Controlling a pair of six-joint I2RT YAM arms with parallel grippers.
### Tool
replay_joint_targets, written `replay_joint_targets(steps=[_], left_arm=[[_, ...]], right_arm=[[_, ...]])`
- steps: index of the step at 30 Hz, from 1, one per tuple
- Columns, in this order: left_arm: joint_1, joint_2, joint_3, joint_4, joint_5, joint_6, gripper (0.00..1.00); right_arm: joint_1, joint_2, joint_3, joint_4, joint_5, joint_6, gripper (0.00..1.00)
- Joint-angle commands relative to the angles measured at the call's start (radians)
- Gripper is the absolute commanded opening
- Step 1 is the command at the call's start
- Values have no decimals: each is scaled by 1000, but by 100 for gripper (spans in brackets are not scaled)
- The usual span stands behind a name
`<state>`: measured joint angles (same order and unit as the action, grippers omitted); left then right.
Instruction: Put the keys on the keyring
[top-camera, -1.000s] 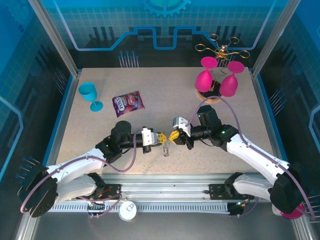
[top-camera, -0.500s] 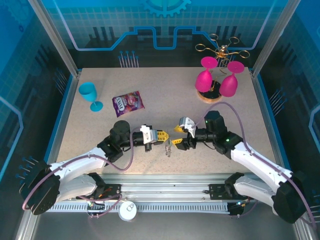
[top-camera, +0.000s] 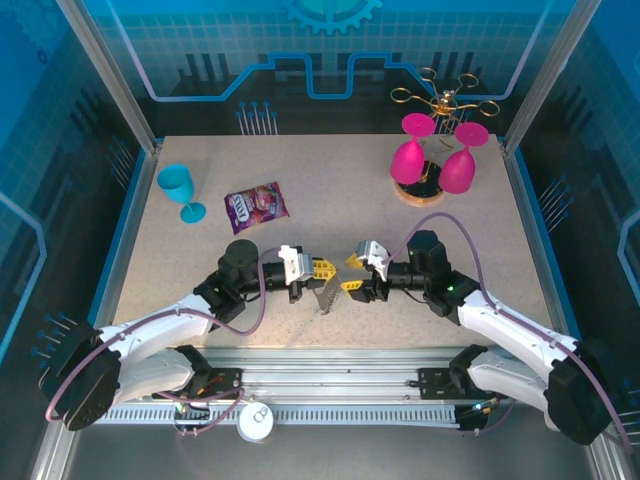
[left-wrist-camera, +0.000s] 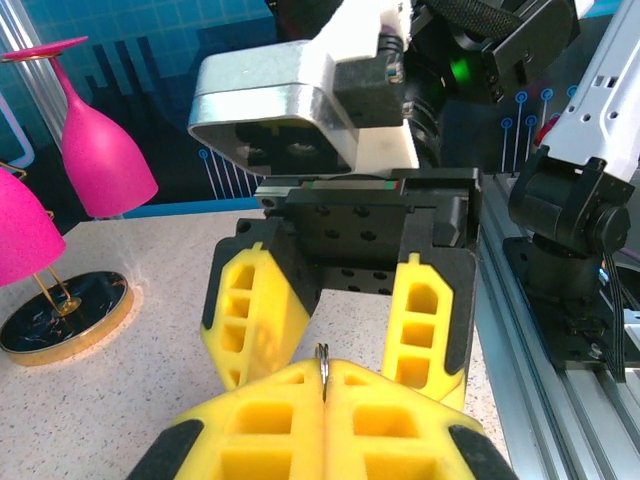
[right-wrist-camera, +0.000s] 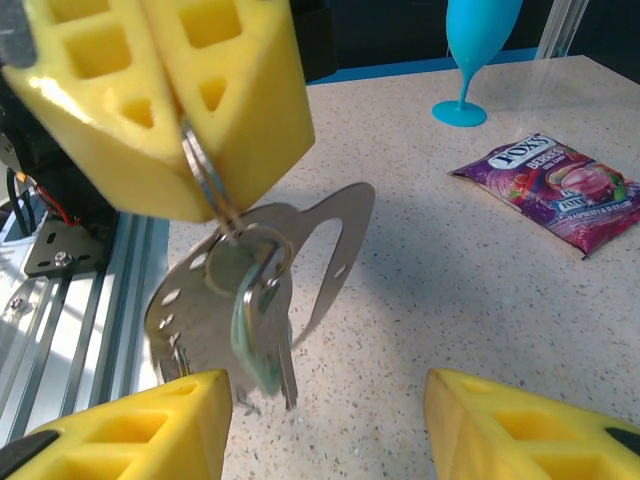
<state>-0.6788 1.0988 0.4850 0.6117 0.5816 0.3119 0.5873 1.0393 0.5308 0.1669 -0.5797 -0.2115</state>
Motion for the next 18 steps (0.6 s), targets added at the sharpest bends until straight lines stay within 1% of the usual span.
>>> replay_joint_targets(steps=[1, 2, 5, 8, 14, 16, 18], left_arm=[[6, 3, -3, 36, 34, -18, 0], [5, 3, -4, 36, 34, -17, 0], [6, 3, -4, 37, 35, -17, 0], [6, 2, -7, 44, 40, -22, 0], [6, -3, -11, 45, 26, -24, 0], [6, -4, -11, 35, 7, -19, 0], [6, -8, -7, 18, -29, -13, 0]], right_arm=[[21, 31, -5, 97, -2, 34, 54], [27, 42, -2, 133, -8, 37, 54], [40, 68, -2, 153, -19, 32, 55], [48, 89, -2, 186, 1, 34, 51], [52, 101, -6, 236, 66, 40, 27], [52, 85, -8, 222, 92, 30, 20], [54, 57, -9, 185, 128, 6, 10]])
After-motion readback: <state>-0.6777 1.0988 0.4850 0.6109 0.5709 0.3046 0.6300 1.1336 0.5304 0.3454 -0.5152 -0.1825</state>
